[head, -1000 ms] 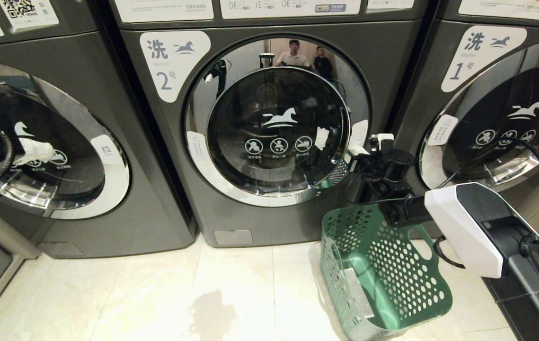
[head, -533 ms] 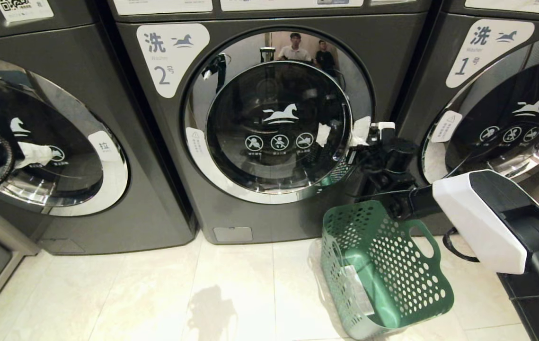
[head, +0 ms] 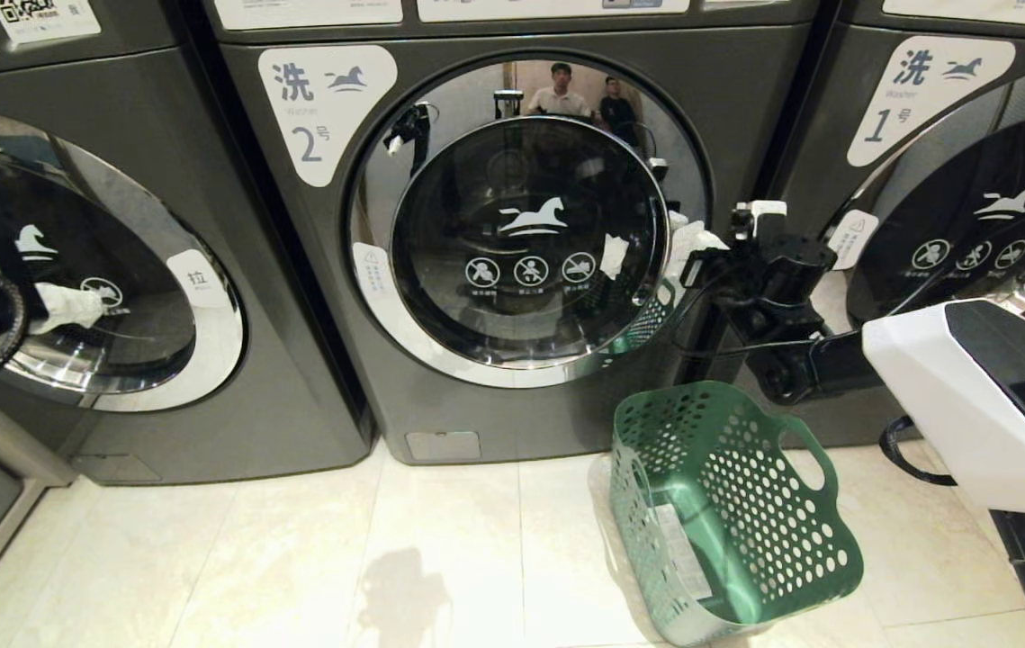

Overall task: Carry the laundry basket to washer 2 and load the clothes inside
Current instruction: Press the washing machine door tightly with the right hand

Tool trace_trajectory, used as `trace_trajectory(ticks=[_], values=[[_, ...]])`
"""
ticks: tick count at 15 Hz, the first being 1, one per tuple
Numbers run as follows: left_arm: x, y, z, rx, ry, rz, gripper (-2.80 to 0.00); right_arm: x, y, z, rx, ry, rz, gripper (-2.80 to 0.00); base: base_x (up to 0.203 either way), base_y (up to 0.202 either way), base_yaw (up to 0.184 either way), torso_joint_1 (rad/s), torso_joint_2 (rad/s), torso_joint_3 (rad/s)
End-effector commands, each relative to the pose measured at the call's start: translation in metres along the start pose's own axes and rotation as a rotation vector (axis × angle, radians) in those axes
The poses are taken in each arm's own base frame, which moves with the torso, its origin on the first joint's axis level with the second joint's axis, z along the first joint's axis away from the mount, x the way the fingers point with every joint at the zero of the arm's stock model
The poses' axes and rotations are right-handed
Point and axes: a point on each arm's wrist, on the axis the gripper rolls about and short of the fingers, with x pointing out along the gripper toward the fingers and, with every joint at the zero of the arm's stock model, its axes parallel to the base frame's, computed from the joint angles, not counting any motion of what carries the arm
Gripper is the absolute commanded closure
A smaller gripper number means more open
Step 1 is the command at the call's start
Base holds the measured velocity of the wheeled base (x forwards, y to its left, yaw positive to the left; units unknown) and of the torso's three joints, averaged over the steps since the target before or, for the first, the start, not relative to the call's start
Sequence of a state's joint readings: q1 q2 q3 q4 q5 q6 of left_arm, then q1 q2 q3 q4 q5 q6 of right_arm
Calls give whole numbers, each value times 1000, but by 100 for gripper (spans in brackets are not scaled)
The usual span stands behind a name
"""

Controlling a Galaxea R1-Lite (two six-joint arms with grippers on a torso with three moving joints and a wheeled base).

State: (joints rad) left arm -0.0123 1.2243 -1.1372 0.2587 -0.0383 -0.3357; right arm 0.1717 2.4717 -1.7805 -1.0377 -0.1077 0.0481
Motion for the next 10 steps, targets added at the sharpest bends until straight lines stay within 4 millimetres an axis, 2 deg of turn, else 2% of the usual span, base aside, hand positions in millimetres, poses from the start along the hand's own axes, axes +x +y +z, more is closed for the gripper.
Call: trace_trajectory(ticks=[1, 3, 10], values=[[-6, 1, -3, -3, -4, -1, 0, 10, 1, 6, -3, -68, -1, 0, 0, 0, 0, 0, 0, 0], [-8, 1, -3, -3, -9, -3, 0, 16, -1, 2, -26, -94, -6, 0, 0, 0, 0, 0, 0, 0], [-23, 2, -8, -1, -33, -10, 0, 15, -1, -15, -24, -70, 0, 0, 0, 0, 0, 0, 0, 0]])
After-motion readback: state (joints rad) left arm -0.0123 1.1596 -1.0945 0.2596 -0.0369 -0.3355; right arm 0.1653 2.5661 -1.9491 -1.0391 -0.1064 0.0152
